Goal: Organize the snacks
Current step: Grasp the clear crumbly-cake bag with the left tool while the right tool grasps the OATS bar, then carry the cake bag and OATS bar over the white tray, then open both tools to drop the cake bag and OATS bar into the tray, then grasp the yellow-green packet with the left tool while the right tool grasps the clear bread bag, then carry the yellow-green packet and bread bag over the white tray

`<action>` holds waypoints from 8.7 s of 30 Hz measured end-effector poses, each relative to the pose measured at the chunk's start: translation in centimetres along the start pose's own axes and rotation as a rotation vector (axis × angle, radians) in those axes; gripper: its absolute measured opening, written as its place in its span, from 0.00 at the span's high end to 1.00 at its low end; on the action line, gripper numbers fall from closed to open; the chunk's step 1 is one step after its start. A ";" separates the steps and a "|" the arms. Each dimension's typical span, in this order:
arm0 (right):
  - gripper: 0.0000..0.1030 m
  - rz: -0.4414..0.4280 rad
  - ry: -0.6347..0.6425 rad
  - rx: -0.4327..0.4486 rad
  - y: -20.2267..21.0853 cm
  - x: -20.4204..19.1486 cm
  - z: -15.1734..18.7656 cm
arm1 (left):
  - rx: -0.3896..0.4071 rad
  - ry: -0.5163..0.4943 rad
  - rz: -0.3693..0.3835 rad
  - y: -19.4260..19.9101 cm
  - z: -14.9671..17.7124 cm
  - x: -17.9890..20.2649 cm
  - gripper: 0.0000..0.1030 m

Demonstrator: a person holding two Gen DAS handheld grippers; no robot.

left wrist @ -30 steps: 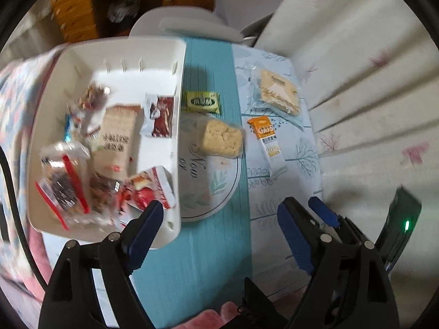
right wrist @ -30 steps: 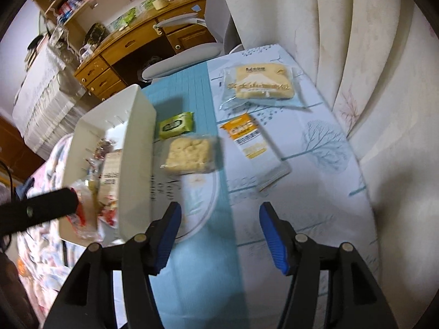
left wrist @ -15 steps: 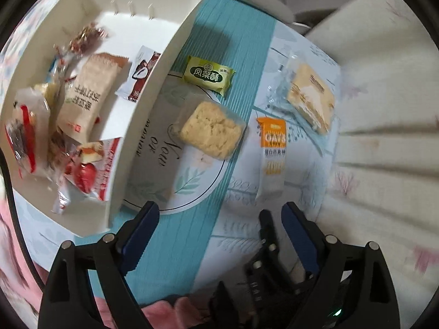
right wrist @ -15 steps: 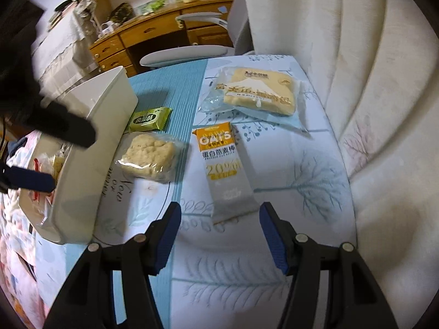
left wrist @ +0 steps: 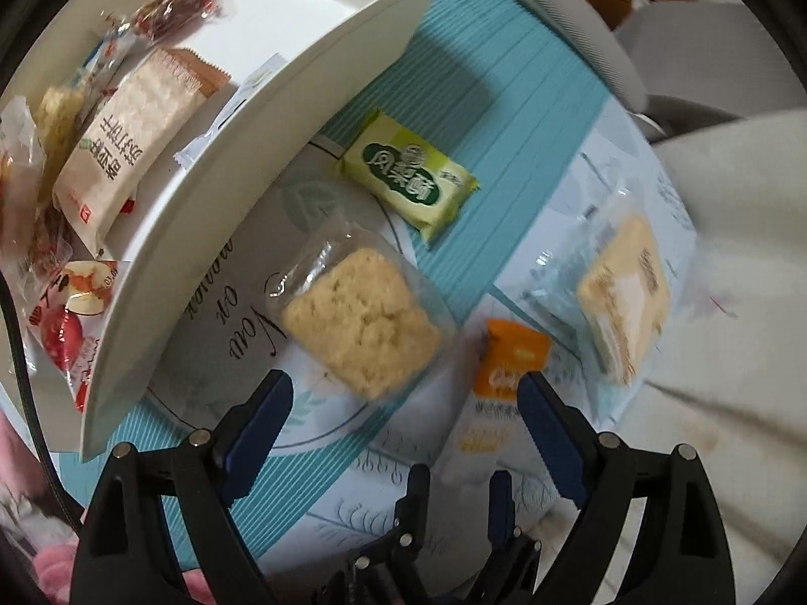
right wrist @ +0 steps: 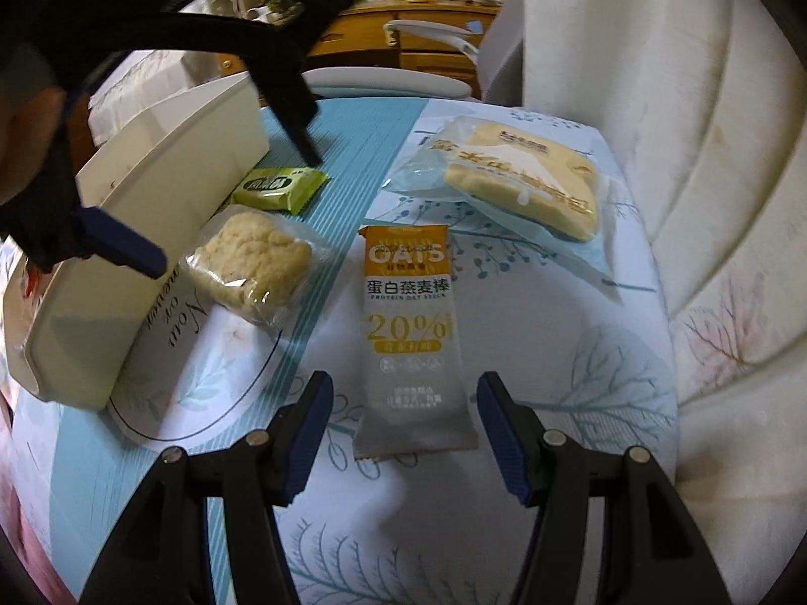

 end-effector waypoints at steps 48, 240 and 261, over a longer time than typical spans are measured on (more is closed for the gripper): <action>0.59 -0.067 -0.150 -0.084 3.8 2.9 -1.0 | -0.157 -0.192 0.007 -0.1 4.6 -1.2 0.43; 0.99 -0.306 -0.590 -0.075 11.9 2.3 -3.2 | -0.031 -1.229 -0.256 -0.9 -5.5 5.5 0.44; 0.99 -0.305 -0.611 -0.070 12.0 3.1 -3.5 | -0.073 -1.365 -0.347 -3.4 -3.0 7.6 0.40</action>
Point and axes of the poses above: each gripper's, at about its wrist camera, not at the fingertips, and y roughly against the way its jaws point, x to its right, z to its underside, the point moved 4 cm from there along -y, roughly the way its jaws point, and after that the axes turned 13 degrees about -y, right-handed, at the moved point
